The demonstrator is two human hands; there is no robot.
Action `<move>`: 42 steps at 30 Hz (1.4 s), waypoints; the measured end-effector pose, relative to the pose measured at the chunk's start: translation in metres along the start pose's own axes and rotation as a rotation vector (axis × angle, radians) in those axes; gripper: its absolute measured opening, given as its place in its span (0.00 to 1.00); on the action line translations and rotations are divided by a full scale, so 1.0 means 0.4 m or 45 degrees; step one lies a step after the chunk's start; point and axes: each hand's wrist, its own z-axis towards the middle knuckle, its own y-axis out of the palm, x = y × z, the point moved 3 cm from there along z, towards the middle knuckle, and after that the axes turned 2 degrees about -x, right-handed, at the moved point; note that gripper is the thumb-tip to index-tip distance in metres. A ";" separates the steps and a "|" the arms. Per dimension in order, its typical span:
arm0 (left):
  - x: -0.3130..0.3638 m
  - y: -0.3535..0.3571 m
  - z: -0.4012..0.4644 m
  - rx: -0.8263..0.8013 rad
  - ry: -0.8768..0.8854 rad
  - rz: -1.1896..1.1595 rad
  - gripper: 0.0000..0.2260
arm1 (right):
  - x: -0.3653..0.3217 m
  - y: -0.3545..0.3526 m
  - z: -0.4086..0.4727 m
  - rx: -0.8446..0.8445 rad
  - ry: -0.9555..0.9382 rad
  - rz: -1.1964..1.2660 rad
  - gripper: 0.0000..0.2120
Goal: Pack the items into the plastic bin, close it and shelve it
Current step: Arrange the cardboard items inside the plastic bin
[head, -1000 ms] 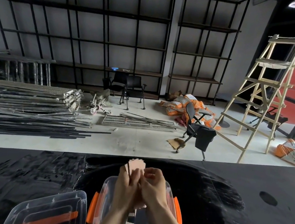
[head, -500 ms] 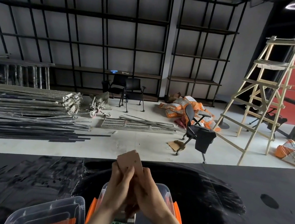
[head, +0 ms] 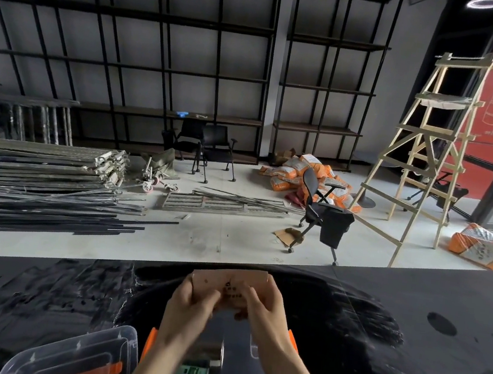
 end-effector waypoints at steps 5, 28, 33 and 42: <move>0.012 0.026 -0.024 0.399 0.052 -0.173 0.12 | 0.001 0.015 -0.020 -0.087 -0.024 -0.019 0.03; -0.008 0.070 -0.084 0.246 -0.147 -0.339 0.12 | 0.008 0.014 -0.021 0.274 0.462 0.138 0.17; 0.015 0.078 -0.083 0.146 -0.165 -0.256 0.04 | 0.001 -0.065 -0.029 0.495 -0.062 -0.866 0.24; -0.052 0.128 -0.098 -0.337 -0.475 0.488 0.14 | 0.109 -0.219 -0.015 0.125 0.214 -1.049 0.17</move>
